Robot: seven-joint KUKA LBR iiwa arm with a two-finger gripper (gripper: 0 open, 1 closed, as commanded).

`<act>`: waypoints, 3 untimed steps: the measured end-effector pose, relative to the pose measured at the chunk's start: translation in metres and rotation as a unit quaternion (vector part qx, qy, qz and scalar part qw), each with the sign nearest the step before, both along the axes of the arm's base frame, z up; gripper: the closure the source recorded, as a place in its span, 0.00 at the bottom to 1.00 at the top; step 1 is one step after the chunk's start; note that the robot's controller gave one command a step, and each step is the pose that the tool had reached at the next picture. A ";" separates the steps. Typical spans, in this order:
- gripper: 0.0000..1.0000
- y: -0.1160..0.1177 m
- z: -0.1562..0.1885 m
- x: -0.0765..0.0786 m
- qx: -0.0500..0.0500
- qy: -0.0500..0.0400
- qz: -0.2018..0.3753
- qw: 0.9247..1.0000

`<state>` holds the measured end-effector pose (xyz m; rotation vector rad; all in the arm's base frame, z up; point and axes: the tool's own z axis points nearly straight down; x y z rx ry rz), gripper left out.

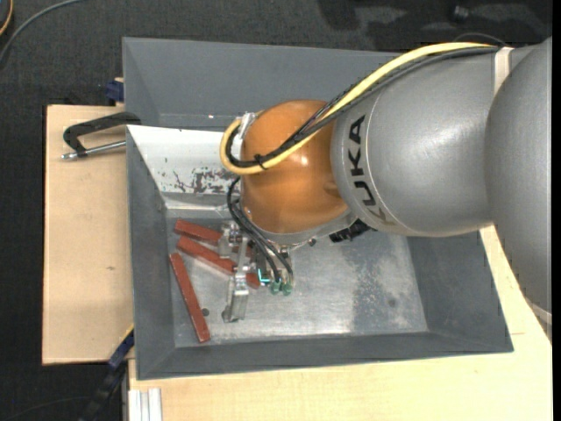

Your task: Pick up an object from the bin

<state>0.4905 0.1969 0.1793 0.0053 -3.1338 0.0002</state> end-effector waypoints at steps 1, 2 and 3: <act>0.00 0.013 -0.112 0.077 0.001 -0.006 -0.049 0.999; 0.00 0.021 -0.076 0.077 0.003 -0.007 -0.062 0.998; 0.00 0.011 -0.070 0.083 0.001 -0.006 -0.171 0.985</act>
Offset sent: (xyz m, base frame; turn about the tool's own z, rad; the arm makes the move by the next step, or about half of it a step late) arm 0.0761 0.0112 -0.1093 0.1002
